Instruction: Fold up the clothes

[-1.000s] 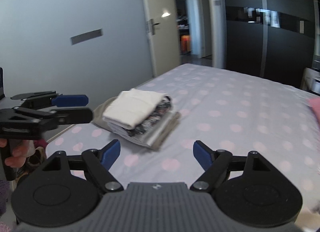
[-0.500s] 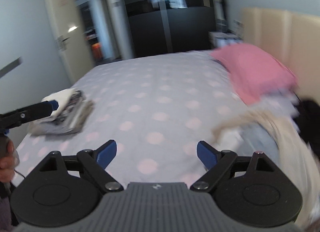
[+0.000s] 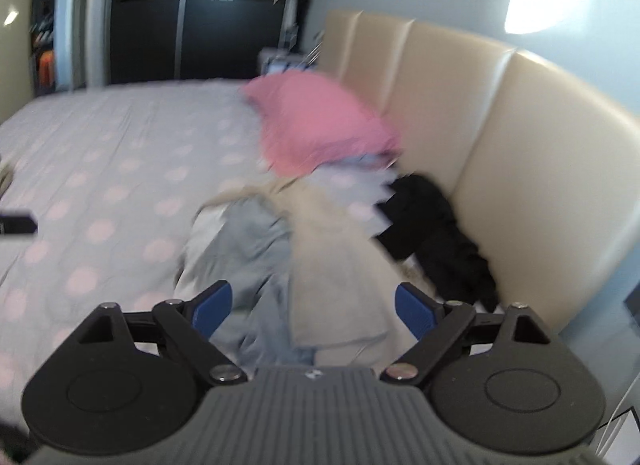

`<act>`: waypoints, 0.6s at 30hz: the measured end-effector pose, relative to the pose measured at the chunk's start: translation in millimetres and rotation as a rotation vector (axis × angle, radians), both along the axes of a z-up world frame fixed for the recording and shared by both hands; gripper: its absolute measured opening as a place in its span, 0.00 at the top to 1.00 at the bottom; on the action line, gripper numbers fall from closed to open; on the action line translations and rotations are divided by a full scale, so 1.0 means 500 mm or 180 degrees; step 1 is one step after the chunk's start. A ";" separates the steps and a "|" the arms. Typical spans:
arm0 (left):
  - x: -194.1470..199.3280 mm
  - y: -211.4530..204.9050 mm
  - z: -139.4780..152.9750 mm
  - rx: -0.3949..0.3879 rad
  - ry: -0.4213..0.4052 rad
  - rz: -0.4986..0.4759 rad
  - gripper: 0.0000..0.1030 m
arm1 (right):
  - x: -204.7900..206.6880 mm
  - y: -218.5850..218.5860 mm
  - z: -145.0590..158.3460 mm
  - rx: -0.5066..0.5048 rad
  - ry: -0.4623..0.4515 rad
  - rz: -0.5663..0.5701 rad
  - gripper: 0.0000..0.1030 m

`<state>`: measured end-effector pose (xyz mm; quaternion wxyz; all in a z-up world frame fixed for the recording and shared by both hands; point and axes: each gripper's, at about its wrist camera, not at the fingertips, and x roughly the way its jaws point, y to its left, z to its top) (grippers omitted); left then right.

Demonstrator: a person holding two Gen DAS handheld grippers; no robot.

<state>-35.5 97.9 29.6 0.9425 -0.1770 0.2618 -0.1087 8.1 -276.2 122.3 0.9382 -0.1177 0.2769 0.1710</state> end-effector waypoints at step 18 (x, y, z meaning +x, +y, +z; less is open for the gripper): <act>0.080 -0.115 -0.056 0.0959 0.0035 0.0198 0.28 | -0.018 0.104 -0.212 0.0828 -0.0134 -0.0949 0.06</act>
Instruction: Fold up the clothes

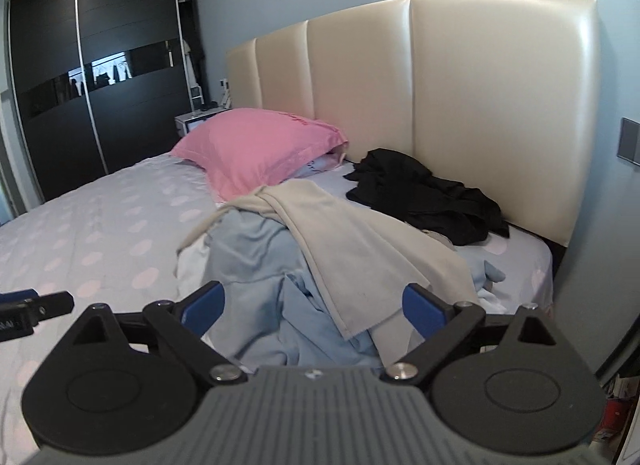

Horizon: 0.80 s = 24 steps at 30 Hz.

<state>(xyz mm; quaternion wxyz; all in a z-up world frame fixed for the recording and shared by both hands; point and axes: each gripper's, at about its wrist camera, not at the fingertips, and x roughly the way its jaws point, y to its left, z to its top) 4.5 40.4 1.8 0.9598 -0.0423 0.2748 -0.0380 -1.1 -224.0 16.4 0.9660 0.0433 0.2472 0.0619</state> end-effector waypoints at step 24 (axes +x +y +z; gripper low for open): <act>-0.005 -0.004 -0.025 0.0132 0.0099 0.0260 0.28 | 0.007 0.026 -0.028 -0.0119 0.0076 0.0049 0.04</act>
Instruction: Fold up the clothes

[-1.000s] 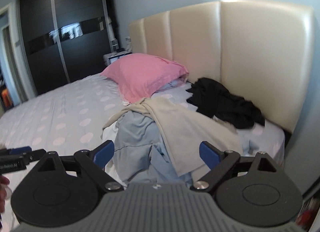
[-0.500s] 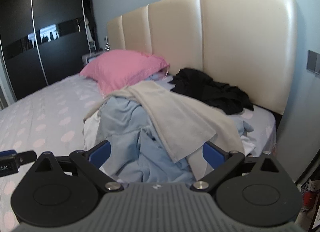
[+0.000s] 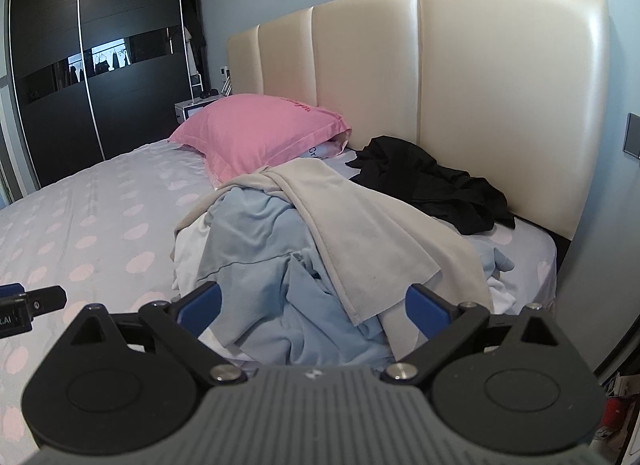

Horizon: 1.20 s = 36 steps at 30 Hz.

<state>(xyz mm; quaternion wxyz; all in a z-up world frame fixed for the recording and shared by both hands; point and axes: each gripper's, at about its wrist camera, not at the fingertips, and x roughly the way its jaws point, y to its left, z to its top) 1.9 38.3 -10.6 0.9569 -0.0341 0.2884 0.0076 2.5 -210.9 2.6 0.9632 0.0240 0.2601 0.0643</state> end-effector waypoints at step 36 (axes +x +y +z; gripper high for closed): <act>-0.011 0.000 -0.011 -0.0064 0.0183 -0.0041 0.28 | -0.006 -0.003 0.001 0.0042 -0.0052 0.0023 0.04</act>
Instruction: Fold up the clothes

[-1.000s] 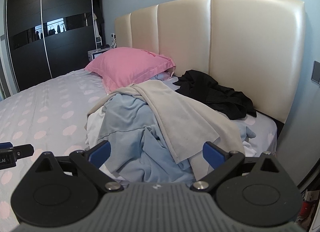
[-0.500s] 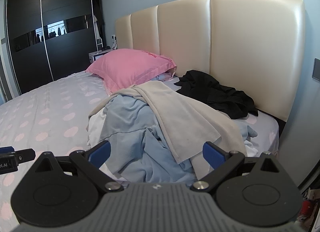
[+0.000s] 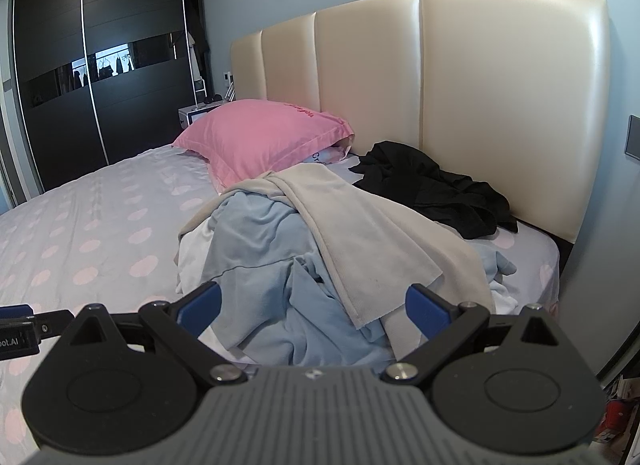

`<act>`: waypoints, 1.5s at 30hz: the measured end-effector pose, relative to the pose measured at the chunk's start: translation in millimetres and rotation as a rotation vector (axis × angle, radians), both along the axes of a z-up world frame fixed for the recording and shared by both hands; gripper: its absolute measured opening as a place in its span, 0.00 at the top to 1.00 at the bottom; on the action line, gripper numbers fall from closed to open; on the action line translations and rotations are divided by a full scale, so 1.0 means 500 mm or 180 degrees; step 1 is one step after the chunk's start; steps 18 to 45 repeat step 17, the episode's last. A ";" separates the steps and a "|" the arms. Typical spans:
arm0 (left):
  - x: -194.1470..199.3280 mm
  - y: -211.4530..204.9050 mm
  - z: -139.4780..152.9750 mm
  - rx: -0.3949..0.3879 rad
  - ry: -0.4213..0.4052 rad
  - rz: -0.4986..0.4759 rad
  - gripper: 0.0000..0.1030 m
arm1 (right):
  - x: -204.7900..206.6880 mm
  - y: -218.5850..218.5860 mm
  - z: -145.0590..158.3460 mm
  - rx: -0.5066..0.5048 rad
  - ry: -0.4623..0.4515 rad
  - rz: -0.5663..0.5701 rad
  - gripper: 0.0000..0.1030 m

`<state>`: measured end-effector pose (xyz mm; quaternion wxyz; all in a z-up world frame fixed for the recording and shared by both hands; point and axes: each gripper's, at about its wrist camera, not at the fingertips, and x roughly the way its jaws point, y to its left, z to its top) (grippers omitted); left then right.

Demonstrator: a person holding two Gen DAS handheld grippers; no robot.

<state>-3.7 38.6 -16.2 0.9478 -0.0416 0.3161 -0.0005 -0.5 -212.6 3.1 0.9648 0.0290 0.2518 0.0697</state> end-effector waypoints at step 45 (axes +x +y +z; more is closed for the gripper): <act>-0.003 -0.005 0.000 0.0006 0.0010 -0.0018 0.28 | -0.003 -0.002 -0.001 0.0033 -0.0002 0.0001 0.04</act>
